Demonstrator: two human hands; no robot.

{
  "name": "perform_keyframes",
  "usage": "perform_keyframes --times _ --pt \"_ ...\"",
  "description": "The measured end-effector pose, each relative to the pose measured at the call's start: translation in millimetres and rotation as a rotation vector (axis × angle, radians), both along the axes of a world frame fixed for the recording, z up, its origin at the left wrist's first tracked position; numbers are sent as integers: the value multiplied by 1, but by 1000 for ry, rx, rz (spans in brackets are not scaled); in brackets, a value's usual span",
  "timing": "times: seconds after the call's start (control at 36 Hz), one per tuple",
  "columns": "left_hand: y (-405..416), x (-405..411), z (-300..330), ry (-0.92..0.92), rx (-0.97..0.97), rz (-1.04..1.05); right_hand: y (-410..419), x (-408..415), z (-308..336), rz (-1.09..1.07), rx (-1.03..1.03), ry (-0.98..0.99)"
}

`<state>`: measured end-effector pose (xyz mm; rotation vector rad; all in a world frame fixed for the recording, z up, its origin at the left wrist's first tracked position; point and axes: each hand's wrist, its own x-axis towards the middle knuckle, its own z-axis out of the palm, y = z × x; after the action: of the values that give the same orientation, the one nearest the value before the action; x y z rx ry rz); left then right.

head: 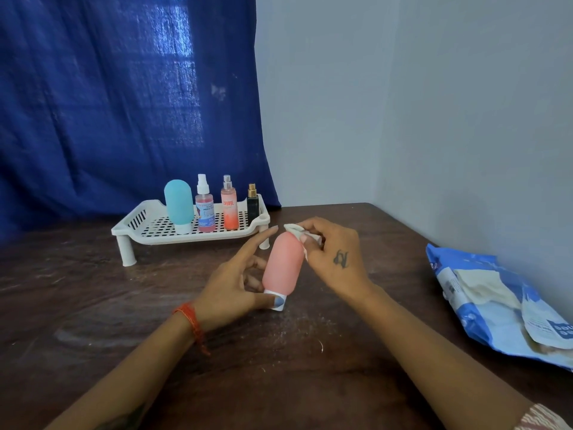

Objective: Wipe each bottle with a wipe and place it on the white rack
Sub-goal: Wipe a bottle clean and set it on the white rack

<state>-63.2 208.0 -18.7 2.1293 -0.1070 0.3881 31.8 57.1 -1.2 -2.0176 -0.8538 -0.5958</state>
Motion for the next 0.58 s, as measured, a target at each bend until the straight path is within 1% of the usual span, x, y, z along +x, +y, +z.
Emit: perform_keyframes --times 0.14,0.22,0.33,0.39,0.44,0.5,0.53,0.56,0.58 --pt "4 4 -5 19 9 13 -1 4 -2 6 4 168" --pt "6 3 -5 22 13 19 0 3 -2 29 35 348" --pt "6 3 -6 24 -9 37 -1 -2 1 118 77 600" --pt "6 4 -6 21 -20 48 -2 -3 3 159 61 707" --pt "6 4 -6 24 -28 60 -4 -4 6 187 -8 801" --pt "6 4 -6 34 -28 71 -6 -3 6 187 -93 835" --pt "6 4 -6 37 -27 73 -7 -3 5 159 -102 805" --pt "6 4 -6 39 -29 72 -6 -2 3 101 -82 720" --pt "6 4 -6 40 -36 70 -6 -1 1 27 -48 578"
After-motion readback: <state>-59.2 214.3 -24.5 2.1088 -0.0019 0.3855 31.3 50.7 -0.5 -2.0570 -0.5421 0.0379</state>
